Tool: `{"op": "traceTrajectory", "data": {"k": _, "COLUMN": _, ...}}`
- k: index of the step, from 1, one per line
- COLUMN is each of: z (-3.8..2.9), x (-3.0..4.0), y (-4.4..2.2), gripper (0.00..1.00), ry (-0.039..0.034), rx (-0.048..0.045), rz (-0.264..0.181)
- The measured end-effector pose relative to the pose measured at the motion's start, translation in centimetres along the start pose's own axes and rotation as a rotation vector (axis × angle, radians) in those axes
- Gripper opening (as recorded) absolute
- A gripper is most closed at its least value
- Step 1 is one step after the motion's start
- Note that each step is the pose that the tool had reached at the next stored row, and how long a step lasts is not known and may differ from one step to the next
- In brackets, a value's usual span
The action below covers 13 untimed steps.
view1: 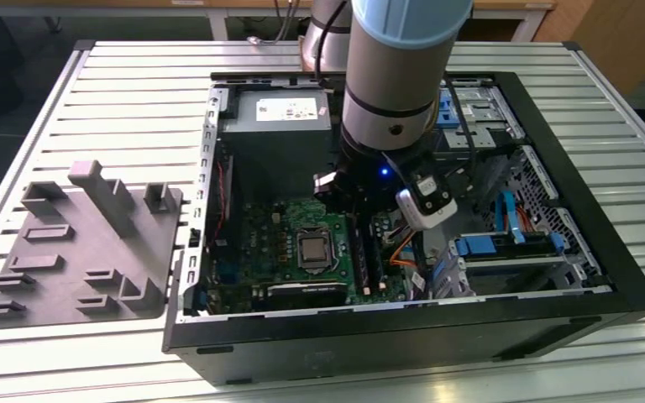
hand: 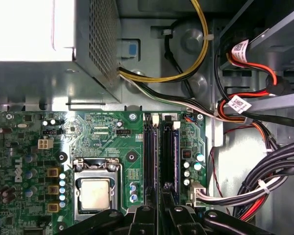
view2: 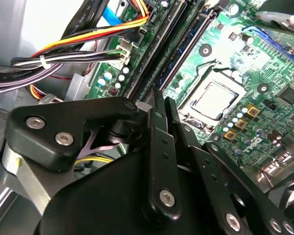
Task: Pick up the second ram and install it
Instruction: 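Insert the second ram into the second slot, then press down the second ram until it locks into place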
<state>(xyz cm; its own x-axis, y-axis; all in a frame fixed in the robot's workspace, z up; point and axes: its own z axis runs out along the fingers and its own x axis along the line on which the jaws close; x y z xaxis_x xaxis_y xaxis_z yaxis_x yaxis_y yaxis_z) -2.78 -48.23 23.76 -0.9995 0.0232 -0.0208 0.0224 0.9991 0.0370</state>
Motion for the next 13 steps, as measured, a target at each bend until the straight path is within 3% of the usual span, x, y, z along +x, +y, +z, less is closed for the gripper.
{"op": "traceTrajectory", "data": {"k": 4, "z": -0.05, "x": 0.00, "y": 0.00, "gripper": 0.18, "ry": 0.0000, "rx": 0.0000, "rz": 0.000}}
{"op": "traceTrajectory", "data": {"k": 5, "z": -0.07, "x": 0.00, "y": 0.00, "gripper": 0.11, "ry": 0.0000, "rx": 0.0000, "rz": 0.000}}
{"op": "traceTrajectory", "data": {"k": 10, "z": -0.11, "x": 0.00, "y": 0.01, "gripper": 0.11, "ry": 0.0001, "rx": -0.0004, "rz": 0.000}}
{"op": "traceTrajectory", "data": {"k": 13, "z": -0.10, "x": 0.00, "y": 0.02, "gripper": 0.11, "ry": 0.0001, "rx": -0.0069, "rz": 0.000}}
